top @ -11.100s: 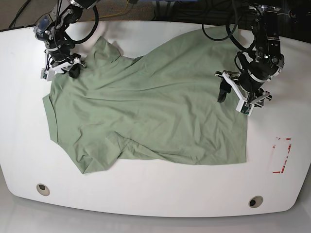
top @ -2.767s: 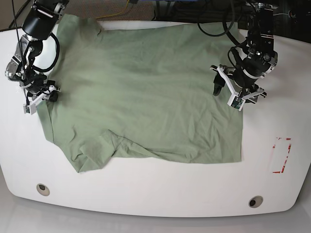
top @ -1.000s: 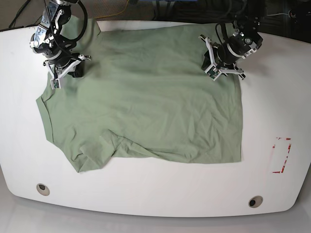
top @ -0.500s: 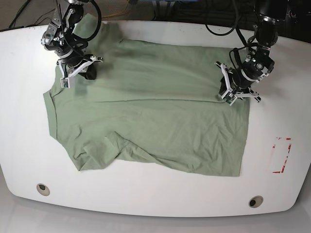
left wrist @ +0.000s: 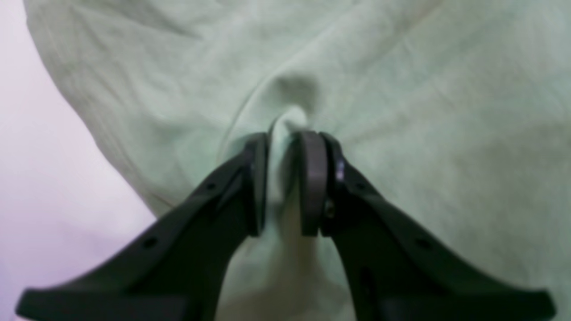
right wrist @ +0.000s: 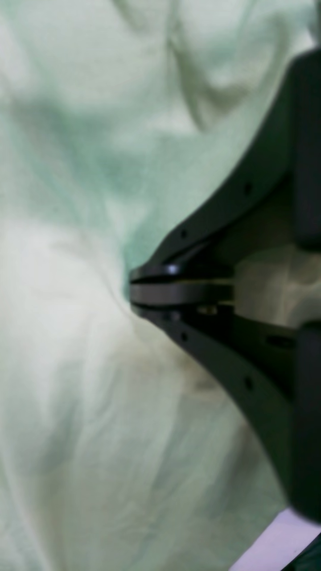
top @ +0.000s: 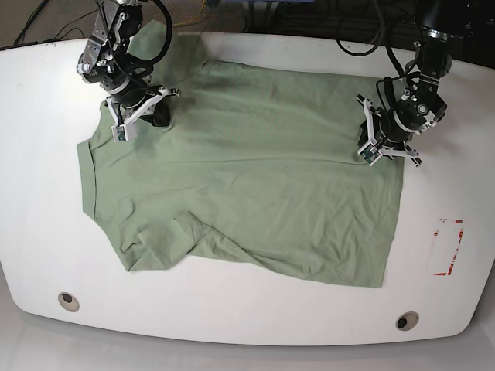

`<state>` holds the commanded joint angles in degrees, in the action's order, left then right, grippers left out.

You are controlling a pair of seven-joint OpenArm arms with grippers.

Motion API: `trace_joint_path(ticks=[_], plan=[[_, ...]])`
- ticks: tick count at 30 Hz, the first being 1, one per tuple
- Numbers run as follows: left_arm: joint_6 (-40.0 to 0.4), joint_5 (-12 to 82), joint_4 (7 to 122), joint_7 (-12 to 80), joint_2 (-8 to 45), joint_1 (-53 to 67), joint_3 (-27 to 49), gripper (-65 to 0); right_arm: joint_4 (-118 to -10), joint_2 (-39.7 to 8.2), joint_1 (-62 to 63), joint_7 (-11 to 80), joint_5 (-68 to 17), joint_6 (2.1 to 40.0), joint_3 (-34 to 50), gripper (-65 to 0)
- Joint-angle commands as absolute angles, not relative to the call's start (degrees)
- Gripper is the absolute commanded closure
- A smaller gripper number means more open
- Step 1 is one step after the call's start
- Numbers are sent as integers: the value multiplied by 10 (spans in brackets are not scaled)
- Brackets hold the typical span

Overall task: Layout the t-shirt on the table in an organized manner, then fold the t-shirt properly
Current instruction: 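Pull both shoulders back and outward with both grippers, stretching the shirt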

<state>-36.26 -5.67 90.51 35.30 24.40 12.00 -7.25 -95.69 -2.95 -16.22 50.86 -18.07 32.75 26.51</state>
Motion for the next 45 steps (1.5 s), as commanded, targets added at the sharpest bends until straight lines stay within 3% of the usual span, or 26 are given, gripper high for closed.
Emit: trace_joint_path(ticks=[4,7,12,16,18,24,32,38,45], plan=[[-371,-57,943,388,241,131,-67,-139,-995,-44,-165,512,-184,327,265,-23],[-378,-57,968,401,240,133,-67,-211,-1027,-45,-165,533,-183,327,265,-35],[-378,-57,1018,407,240,144,-65,-381,-1097,-41,-167,560,-185,328,265,-205],[-378,-58,1042,429,240,144,-65,-398,-1139,-29,-182,560,-185,329,265,-322],[-378,-58,1045,441,240,144,-65,-398,-1151,-25,-185,560,-185,331,266,-346],[-378,-58,1045,444,240,144,-20,-398,-1150,-24,-198,557,-185,330,289,-326],[-380,-56,1046,423,227,144,64,-398,-1150,-12,-220,538,-189,333,387,-315],[-381,-55,1046,396,211,144,101,-398,-1136,3,-228,540,-261,333,477,-320],[-381,-55,1055,385,186,144,122,-398,-1095,2,-254,541,-324,333,484,-320]])
